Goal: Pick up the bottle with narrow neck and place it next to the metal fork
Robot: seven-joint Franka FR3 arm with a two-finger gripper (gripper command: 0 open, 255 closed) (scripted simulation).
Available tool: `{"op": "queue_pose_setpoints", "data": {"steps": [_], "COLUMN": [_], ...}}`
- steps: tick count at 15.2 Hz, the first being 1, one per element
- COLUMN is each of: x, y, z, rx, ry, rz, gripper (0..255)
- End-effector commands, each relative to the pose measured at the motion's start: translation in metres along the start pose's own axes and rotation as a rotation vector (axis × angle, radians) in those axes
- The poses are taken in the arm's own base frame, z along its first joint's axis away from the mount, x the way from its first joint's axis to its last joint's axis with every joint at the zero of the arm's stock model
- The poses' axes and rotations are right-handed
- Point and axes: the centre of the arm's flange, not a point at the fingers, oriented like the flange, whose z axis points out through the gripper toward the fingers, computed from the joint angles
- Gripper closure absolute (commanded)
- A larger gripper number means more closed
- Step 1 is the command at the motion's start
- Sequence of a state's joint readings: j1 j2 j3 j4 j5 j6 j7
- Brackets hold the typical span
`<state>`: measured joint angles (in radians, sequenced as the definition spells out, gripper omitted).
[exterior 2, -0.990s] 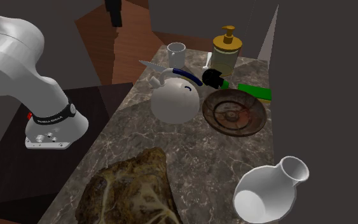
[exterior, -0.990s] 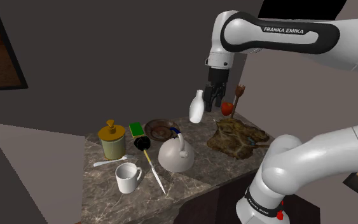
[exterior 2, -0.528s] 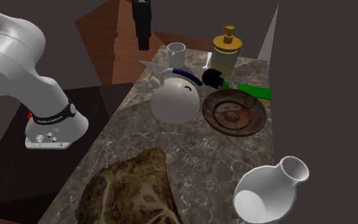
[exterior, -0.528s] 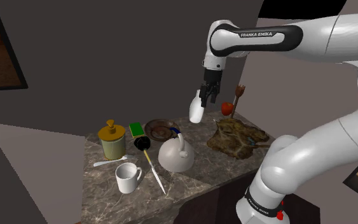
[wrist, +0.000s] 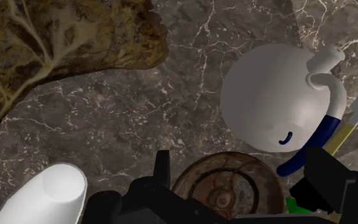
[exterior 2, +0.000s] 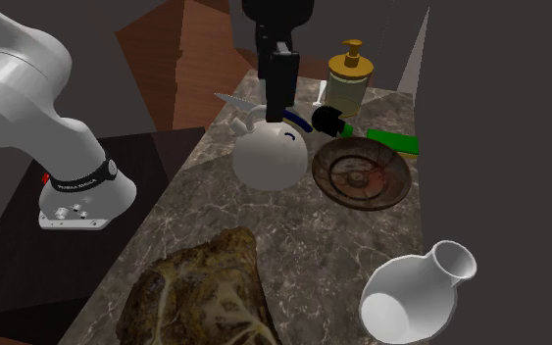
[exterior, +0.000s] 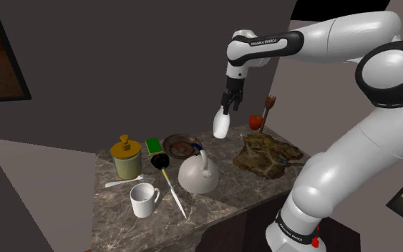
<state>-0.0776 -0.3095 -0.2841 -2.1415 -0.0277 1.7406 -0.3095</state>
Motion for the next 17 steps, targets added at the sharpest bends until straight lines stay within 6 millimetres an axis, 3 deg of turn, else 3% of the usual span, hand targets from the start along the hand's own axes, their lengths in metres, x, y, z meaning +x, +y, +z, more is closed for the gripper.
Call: {"op": "queue_pose_setpoints", "data": {"steps": [1, 17], "x": [0.015, 0.132], "y": [0.021, 0.184], "z": [0.004, 0.019], "rx": [-0.007, -0.052], "ry": [0.006, 0.052], "rz": [0.005, 0.050], "gripper": [0, 0]}}
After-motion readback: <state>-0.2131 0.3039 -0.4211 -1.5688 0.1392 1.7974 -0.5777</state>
